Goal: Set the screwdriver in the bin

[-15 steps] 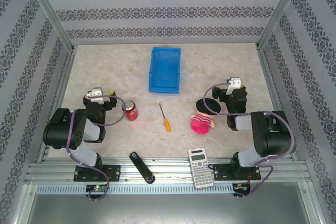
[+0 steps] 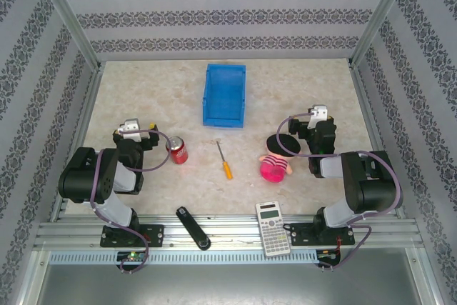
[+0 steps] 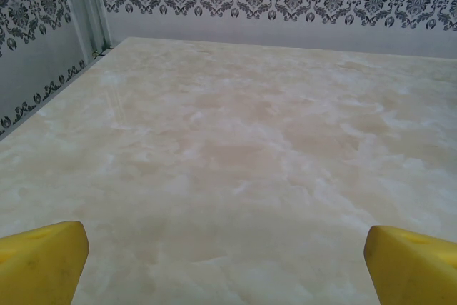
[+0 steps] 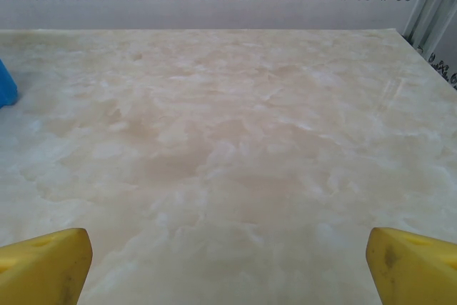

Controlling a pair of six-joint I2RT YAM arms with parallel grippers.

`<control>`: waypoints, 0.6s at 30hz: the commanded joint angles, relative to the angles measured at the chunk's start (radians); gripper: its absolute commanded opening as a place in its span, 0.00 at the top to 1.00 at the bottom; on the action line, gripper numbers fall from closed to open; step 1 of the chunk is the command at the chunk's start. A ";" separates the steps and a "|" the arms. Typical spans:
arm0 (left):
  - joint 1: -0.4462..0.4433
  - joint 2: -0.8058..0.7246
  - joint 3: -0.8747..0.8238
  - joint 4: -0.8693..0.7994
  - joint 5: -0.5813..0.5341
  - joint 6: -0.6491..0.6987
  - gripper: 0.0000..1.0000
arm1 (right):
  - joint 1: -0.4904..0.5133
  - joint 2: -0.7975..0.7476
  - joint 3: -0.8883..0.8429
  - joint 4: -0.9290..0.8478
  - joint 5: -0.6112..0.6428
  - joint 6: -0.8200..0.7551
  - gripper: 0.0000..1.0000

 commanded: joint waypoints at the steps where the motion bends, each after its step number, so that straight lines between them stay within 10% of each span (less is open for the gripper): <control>1: 0.001 -0.010 0.011 0.003 -0.005 -0.016 0.01 | -0.008 0.009 0.010 0.027 -0.019 0.007 0.02; 18: 0.001 -0.021 0.034 -0.048 0.032 -0.003 0.01 | -0.008 0.009 0.010 0.029 -0.017 0.009 0.02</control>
